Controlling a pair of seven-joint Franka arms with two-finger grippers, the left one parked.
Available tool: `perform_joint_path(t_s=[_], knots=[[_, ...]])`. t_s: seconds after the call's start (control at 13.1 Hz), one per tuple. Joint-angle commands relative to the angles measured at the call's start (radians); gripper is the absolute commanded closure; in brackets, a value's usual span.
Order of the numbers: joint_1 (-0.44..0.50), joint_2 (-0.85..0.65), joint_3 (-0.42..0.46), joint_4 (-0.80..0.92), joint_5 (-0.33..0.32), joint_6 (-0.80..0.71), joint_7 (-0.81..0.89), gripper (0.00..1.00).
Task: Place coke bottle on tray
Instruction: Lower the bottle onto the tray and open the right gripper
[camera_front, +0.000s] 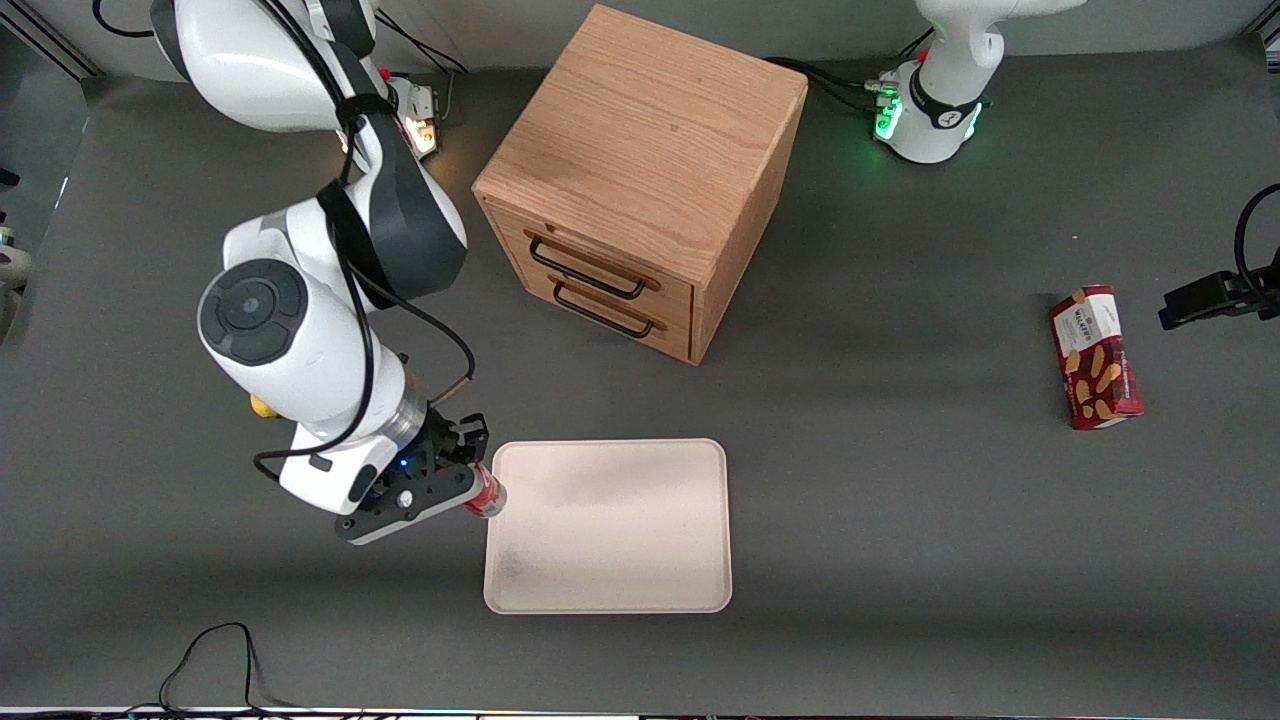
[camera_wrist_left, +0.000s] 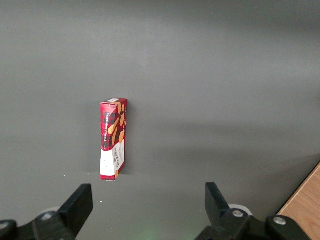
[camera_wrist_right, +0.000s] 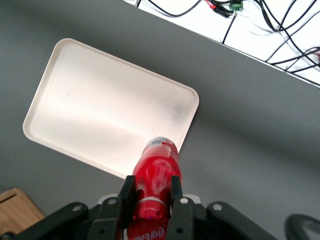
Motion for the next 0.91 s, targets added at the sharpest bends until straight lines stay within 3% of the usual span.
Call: perform_joint_path(t_s=[0.0, 0.84], knots=[[-0.011, 0.062, 0.007, 0.049, 0.026, 0.049, 0.015, 1.0], [-0.029, 0.216, 0.026, 0.022, 0.045, 0.264, 0.004, 1.0]])
